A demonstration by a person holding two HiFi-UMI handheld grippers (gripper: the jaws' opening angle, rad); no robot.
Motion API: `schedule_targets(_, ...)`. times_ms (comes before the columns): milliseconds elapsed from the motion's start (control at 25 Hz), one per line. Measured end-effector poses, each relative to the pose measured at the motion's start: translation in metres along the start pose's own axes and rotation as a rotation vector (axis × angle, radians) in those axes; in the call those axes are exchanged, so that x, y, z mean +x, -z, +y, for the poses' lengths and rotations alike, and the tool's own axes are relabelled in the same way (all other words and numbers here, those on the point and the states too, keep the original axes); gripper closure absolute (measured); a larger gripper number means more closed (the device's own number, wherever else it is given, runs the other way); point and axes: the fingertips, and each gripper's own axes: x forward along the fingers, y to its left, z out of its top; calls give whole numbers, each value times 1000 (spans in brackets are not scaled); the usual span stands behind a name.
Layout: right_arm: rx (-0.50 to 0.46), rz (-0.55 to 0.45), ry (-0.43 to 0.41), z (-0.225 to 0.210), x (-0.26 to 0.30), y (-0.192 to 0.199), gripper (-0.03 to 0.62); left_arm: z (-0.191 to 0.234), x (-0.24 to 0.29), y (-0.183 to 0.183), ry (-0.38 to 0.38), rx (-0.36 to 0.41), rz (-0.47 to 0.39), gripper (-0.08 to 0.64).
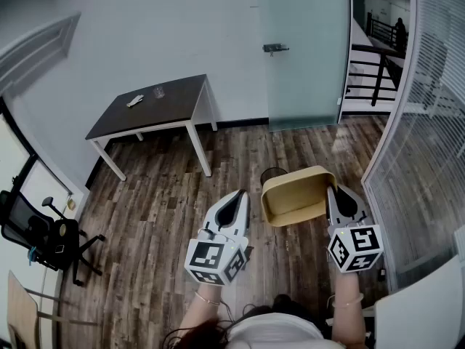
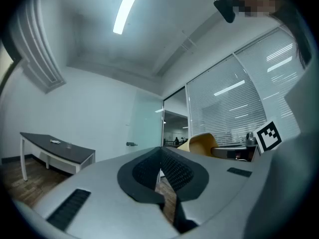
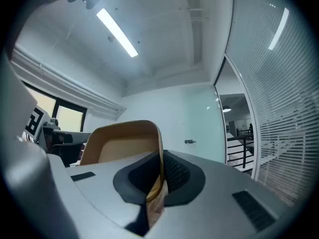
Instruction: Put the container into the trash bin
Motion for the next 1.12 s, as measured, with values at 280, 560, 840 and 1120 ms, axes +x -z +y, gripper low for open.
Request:
schedule_targets(280,48,-16,-8,-17,2,14,577,-12,19,17,13,-9,9,541)
schedule_targets(560,74,7,-25,-106,48,24,577,-38,115,36,4,-17,30,541)
schedule_targets(840,84,11,-51,-142,86,34,577,-37,156,53,-32,-16,39,541)
schedule_targets(1120,103,24,-49,-148,134,46,577,0,185,65,-52,-23,56,541)
